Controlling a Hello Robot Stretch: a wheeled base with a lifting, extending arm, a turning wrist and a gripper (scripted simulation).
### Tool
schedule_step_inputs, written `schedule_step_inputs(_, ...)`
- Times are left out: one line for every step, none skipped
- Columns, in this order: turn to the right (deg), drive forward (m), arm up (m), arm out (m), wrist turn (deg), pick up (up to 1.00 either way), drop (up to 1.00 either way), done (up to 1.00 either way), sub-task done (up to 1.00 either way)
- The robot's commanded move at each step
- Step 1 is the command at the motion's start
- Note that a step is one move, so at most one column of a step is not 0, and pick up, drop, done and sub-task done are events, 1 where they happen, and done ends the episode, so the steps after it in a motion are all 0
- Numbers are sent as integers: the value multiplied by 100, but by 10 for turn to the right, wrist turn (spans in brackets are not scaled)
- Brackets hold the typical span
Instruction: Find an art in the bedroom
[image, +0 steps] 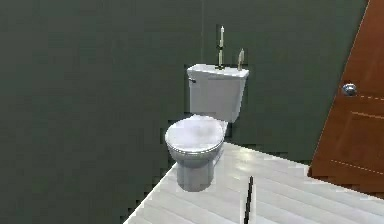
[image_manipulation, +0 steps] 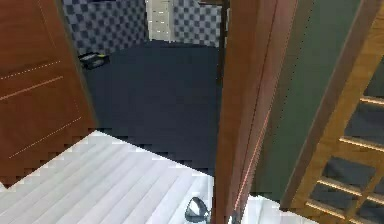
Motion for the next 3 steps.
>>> schedule_step_inputs(210,0,0,0,0,0,0,0,0)
schedule_step_inputs(0,30,0,0,0,0,0,0,0)
schedule_step_inputs(180,0,0,0,0,0,0,0,0)
